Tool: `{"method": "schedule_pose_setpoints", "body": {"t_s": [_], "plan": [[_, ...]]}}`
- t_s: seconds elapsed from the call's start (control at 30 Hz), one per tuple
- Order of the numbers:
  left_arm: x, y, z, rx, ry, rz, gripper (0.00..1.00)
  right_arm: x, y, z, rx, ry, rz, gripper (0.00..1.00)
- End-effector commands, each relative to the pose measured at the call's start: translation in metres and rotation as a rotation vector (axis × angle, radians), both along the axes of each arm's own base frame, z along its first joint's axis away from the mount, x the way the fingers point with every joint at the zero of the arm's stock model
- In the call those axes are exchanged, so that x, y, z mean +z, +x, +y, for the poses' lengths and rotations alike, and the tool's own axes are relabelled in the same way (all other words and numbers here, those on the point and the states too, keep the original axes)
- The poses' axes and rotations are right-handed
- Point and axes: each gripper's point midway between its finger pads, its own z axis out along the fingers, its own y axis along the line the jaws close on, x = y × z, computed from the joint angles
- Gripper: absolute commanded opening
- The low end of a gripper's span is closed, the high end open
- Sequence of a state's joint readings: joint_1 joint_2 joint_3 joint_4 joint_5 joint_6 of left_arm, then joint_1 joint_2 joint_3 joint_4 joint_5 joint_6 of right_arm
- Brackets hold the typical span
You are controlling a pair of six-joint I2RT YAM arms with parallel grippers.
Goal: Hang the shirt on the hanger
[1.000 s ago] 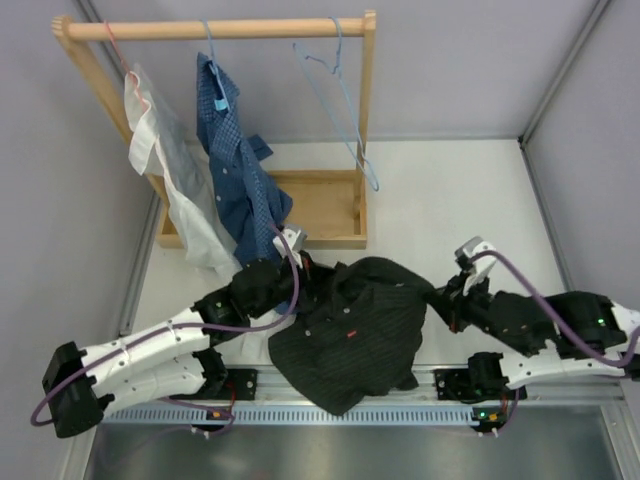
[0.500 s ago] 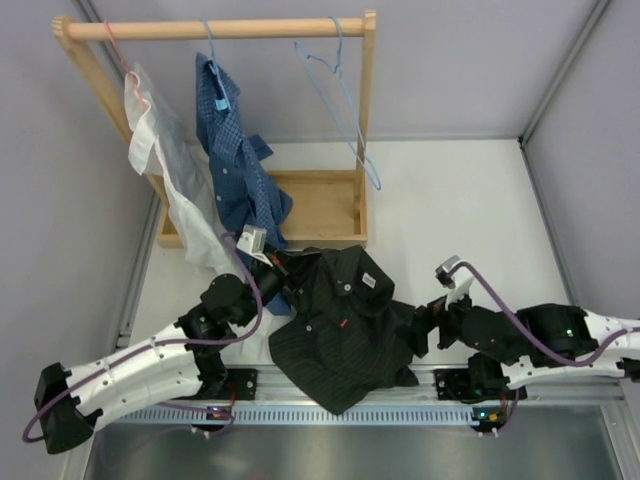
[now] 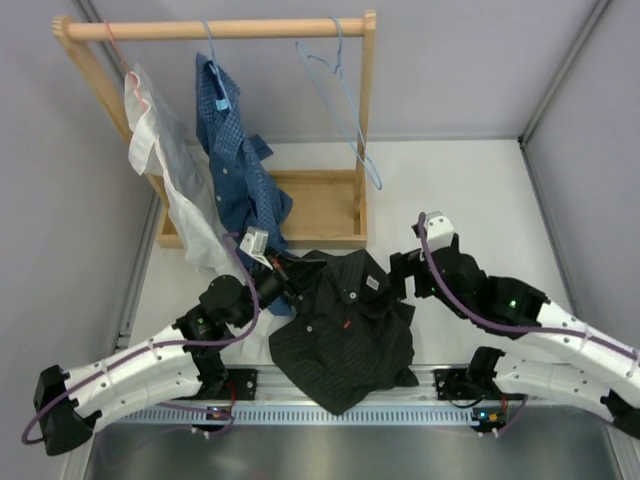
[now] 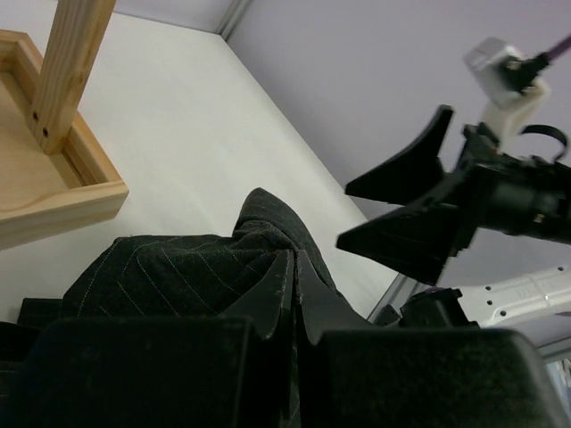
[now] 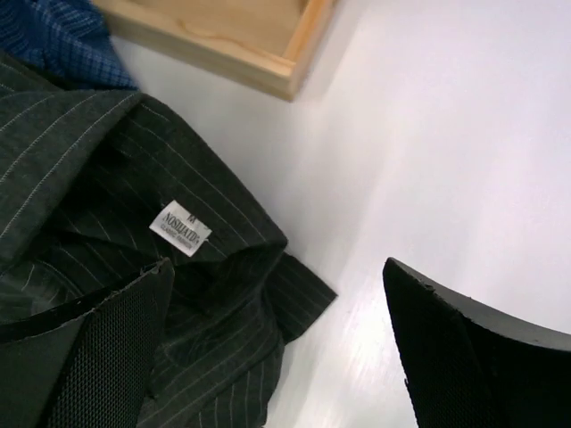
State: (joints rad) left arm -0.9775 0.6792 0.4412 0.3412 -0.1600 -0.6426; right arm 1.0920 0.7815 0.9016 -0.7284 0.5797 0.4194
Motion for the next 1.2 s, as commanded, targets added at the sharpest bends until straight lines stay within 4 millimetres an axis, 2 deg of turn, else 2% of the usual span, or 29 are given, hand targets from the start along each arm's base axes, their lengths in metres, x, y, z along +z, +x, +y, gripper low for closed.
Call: {"method": "schedule_pose_setpoints", "body": {"t_s": [0.0,0.03,0.1,0.13,0.2,0.23,0.3,0.4,0.47,0.5,0.57,0.63,0.7,0.73,0.77,0.8,0.83,0.87,0.93,0.97,1.0,1.1,1.17], "plan": [[0.035,-0.009,0.001,-0.035,-0.075,-0.019,0.0,0.009,0.015,0.036,0.268,0.141,-0.006,0.96],[0.035,-0.009,0.002,-0.033,-0.068,-0.016,0.0,-0.001,0.016,0.04,0.316,0.156,0.023,0.98],[0.037,-0.009,0.001,-0.036,-0.057,-0.01,0.0,0.0,0.022,0.045,0.428,0.228,0.031,0.98],[0.038,-0.01,0.001,-0.04,-0.055,-0.01,0.0,-0.013,0.023,0.048,0.463,0.237,0.072,0.99],[0.044,-0.013,0.0,-0.054,-0.065,-0.013,0.0,-0.011,0.023,0.059,0.578,0.288,0.062,0.99],[0.045,-0.013,0.0,-0.059,-0.064,-0.011,0.0,-0.023,0.025,0.064,0.598,0.293,0.094,0.99],[0.048,-0.016,-0.001,-0.073,-0.068,-0.016,0.0,-0.027,0.024,0.074,0.67,0.308,0.096,0.99],[0.049,-0.018,-0.003,-0.091,-0.069,-0.01,0.0,-0.043,0.038,0.087,0.722,0.295,0.104,0.99],[0.049,-0.019,-0.004,-0.097,-0.069,-0.008,0.0,-0.042,0.04,0.095,0.774,0.31,0.089,0.99],[0.049,-0.019,-0.004,-0.097,-0.068,-0.007,0.0,-0.044,0.04,0.097,0.785,0.312,0.099,0.85],[0.046,-0.018,-0.004,-0.092,-0.054,-0.001,0.0,-0.042,0.041,0.099,0.792,0.316,0.097,0.63],[0.048,-0.015,-0.002,-0.074,-0.046,-0.008,0.0,-0.037,0.037,0.095,0.785,0.318,0.071,0.27],[0.045,-0.013,0.0,-0.056,-0.023,0.002,0.0,-0.036,0.042,0.084,0.695,0.291,0.058,0.0],[0.051,-0.01,0.003,-0.034,-0.024,-0.003,0.0,-0.028,0.041,0.076,0.654,0.279,0.031,0.0],[0.045,-0.007,0.005,-0.017,0.014,0.007,0.0,-0.038,0.044,0.062,0.562,0.232,0.071,0.0],[0.044,-0.005,0.007,0.002,0.035,0.01,0.0,-0.028,0.043,0.054,0.519,0.222,0.048,0.0],[0.051,0.001,0.011,0.038,0.05,-0.007,0.0,-0.025,0.044,0.048,0.472,0.211,0.052,0.0],[0.044,0.004,0.012,0.052,0.1,0.006,0.04,-0.024,0.044,0.043,0.421,0.198,0.062,0.0],[0.034,0.015,0.011,0.086,0.219,0.012,0.21,-0.012,0.036,0.033,0.371,0.176,0.098,0.0],[0.051,0.018,0.01,0.096,0.226,-0.001,0.37,-0.011,0.035,0.029,0.321,0.167,0.121,0.0],[0.046,0.02,0.01,0.096,0.281,0.011,0.56,-0.008,0.032,0.024,0.296,0.147,0.168,0.0],[0.059,0.021,-0.004,0.048,0.332,-0.05,0.73,-0.004,0.039,0.015,0.189,0.091,0.233,0.0],[0.061,0.021,-0.013,0.018,0.385,-0.104,0.73,-0.015,0.038,0.0,0.092,0.019,0.3,0.0]]}}
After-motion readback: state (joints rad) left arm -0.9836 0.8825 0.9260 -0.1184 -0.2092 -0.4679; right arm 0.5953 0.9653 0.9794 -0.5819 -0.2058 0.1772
